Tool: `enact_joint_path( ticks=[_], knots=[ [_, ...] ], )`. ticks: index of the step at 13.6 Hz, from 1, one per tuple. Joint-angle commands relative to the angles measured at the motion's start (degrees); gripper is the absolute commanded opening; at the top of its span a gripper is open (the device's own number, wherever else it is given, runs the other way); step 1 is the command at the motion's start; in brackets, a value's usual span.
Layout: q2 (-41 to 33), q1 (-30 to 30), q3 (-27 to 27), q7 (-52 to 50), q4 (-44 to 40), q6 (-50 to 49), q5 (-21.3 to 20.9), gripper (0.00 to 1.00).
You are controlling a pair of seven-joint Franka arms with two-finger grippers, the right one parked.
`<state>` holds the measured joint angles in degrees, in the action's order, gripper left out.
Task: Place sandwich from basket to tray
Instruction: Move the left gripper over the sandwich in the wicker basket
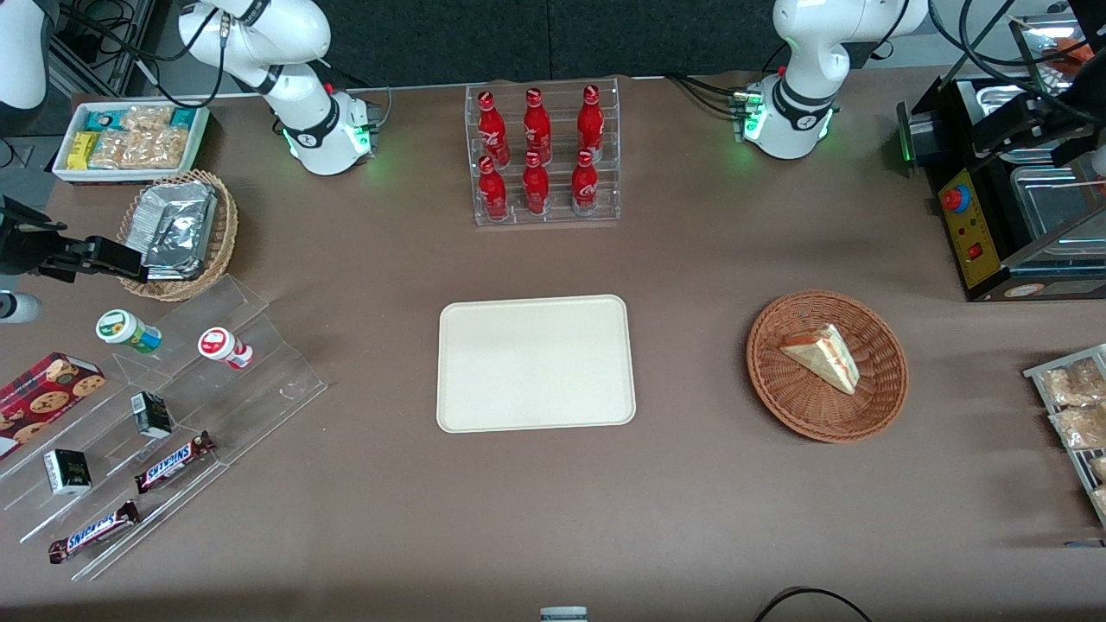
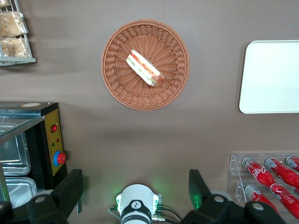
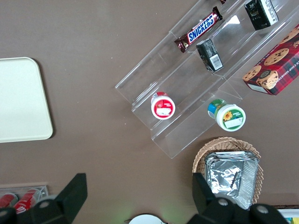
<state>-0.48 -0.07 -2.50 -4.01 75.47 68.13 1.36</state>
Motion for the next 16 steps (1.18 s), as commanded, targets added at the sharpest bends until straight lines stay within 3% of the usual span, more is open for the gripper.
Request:
enact_joint_path(
  ticks=[1,3,5,7,16],
  knots=[
    [-0.7,0.7,-1.1,0.4,0.0,-0.9,0.7,1.00],
    [-0.2,0.6,-1.0,0.4,0.0,-0.8,0.2,1.00],
    [1.6,0.5,-0.9,-0.6,0.9,0.0,-2.8,1.00],
    [3.5,0.9,-0.8,-5.8,3.5,2.8,-3.8,1.00],
    [3.8,0.2,-0.9,-44.0,32.2,38.0,-3.0,1.00]
  ],
)
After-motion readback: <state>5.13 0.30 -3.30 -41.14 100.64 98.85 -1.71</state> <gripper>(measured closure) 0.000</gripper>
